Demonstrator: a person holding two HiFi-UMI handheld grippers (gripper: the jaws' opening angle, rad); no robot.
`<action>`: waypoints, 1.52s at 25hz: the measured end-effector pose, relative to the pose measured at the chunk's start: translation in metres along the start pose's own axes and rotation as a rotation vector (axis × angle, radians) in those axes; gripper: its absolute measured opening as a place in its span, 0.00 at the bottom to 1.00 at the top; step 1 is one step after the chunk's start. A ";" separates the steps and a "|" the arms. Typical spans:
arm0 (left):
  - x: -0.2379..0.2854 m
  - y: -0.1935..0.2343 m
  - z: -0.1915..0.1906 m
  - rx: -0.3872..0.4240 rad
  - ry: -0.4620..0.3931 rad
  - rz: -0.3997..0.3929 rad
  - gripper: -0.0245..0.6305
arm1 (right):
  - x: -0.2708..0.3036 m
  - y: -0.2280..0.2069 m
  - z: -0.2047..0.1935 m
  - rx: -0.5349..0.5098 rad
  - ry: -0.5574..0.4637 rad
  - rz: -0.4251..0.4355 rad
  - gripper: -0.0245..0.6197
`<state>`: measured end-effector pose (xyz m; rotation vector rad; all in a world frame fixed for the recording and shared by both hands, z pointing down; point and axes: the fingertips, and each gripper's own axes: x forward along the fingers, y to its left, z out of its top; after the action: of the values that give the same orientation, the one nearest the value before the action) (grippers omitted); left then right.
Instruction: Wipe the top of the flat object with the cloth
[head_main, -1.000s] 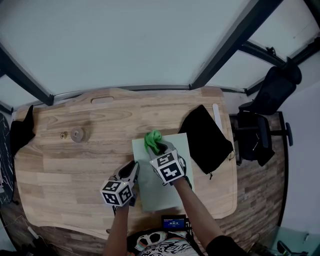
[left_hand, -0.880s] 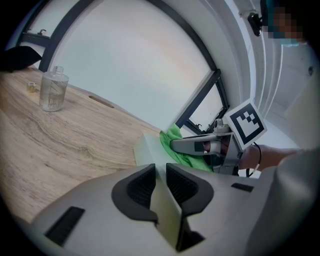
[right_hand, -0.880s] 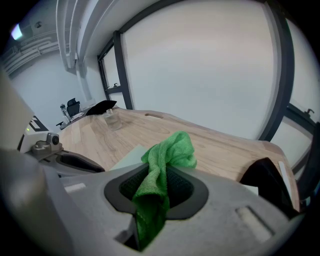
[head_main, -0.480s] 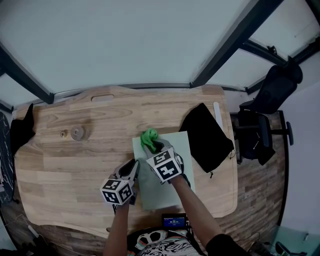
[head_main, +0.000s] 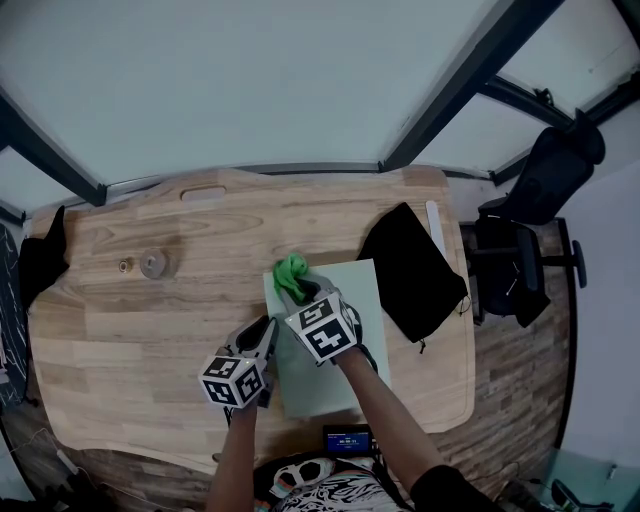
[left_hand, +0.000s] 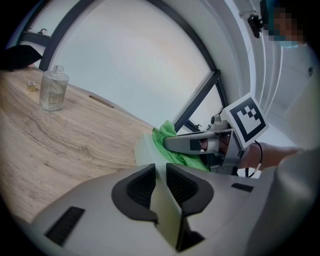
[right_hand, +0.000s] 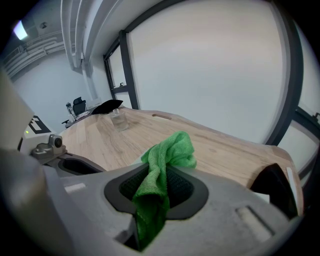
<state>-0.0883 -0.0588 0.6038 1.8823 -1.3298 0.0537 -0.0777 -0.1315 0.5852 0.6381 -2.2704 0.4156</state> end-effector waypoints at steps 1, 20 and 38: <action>0.000 0.000 0.000 0.000 0.000 0.000 0.14 | 0.000 0.001 0.000 -0.001 -0.001 0.001 0.18; -0.001 0.001 0.000 0.026 0.004 0.009 0.14 | 0.006 0.015 0.004 -0.032 0.001 0.040 0.18; 0.000 0.002 0.000 0.025 0.004 0.003 0.14 | 0.000 0.028 -0.005 -0.044 -0.006 0.077 0.18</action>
<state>-0.0897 -0.0591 0.6053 1.9006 -1.3349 0.0756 -0.0904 -0.1059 0.5860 0.5312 -2.3085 0.4003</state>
